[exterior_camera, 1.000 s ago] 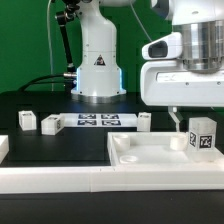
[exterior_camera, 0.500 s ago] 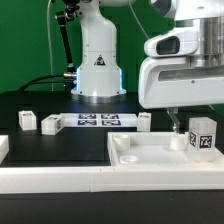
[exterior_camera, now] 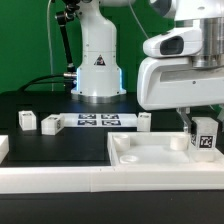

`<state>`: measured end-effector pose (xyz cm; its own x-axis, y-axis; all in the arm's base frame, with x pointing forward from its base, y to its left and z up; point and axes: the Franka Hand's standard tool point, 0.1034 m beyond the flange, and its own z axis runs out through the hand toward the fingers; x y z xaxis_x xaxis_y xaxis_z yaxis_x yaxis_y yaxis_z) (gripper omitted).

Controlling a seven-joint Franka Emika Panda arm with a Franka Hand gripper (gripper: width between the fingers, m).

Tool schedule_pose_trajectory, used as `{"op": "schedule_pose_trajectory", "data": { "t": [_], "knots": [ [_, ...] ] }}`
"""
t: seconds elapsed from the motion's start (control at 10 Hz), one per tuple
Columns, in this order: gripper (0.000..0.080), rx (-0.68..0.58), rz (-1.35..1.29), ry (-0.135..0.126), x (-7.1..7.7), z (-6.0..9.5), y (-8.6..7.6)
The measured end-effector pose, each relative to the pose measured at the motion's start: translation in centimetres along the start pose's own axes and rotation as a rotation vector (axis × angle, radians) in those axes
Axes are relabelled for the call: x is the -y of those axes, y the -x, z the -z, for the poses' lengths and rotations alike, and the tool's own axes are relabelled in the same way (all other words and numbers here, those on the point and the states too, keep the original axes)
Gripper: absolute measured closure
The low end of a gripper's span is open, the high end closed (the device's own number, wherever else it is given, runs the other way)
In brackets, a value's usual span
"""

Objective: Assemble square table

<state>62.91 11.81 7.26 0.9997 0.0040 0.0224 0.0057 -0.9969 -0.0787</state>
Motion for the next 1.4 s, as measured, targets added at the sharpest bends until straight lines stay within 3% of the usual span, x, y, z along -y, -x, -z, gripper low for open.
{"op": "schedule_pose_trajectory", "data": {
  "t": [0.4,0.9,1.4],
  "knots": [
    [0.0506,-0.001,-0.078,-0.004,-0.04,-0.04,0.03],
    [0.0506,-0.005,-0.601,-0.041,-0.44,-0.01,-0.13],
    [0.0506,0.014,-1.081,-0.046,-0.26,-0.08,0.03]
  ]
}}
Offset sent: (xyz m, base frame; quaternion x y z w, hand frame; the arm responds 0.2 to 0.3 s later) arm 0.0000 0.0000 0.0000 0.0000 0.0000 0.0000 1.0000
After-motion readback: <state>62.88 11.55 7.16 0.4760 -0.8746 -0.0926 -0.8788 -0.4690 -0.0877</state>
